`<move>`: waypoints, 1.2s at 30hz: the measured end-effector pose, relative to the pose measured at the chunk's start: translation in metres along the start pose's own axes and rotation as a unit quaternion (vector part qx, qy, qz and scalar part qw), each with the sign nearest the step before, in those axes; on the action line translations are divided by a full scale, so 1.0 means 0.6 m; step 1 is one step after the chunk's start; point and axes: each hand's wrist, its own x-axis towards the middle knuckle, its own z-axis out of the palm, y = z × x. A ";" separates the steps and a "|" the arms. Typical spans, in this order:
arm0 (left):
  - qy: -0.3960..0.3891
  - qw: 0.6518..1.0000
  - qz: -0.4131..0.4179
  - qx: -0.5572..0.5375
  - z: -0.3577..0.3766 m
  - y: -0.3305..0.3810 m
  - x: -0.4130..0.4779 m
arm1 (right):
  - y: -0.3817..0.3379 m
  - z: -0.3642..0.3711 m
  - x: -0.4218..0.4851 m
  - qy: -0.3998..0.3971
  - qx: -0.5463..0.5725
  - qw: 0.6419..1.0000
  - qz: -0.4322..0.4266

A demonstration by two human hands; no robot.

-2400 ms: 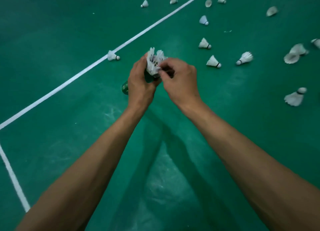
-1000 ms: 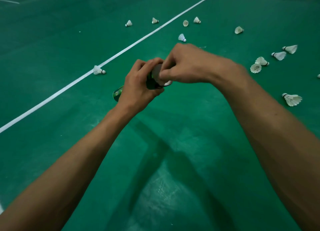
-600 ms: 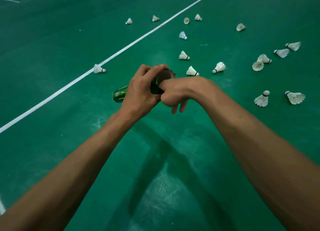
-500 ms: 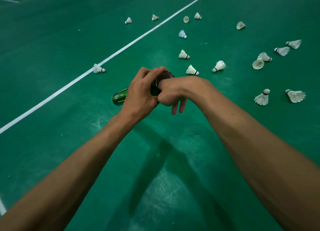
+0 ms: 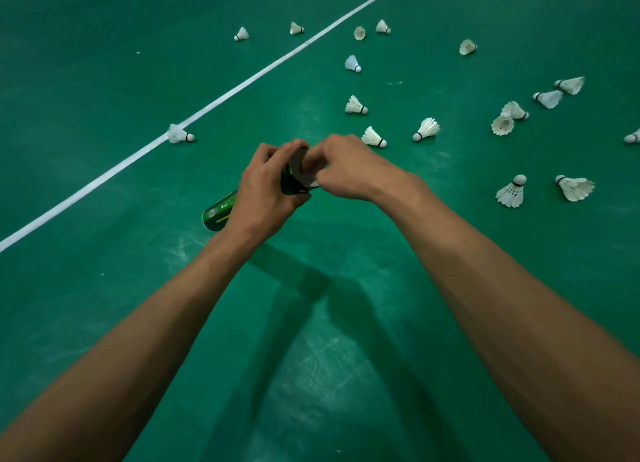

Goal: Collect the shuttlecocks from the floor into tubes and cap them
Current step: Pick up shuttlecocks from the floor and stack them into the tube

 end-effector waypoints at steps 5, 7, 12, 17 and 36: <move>0.019 0.999 -0.030 0.014 0.005 -0.022 0.021 | 0.005 0.045 0.019 0.117 0.039 0.992 -0.017; 0.031 0.998 -0.044 0.021 0.008 -0.030 0.024 | 0.000 0.063 0.026 0.123 0.010 0.992 -0.022; 0.061 0.992 -0.069 0.081 0.023 -0.062 0.032 | -0.020 0.103 0.029 0.106 -0.057 0.992 -0.025; 0.062 0.992 -0.038 0.102 0.022 -0.068 0.043 | -0.032 0.081 0.034 0.122 -0.048 0.991 0.008; -0.041 0.994 0.031 -0.094 0.112 0.110 0.070 | 0.017 -0.049 -0.097 0.216 -0.081 0.940 0.251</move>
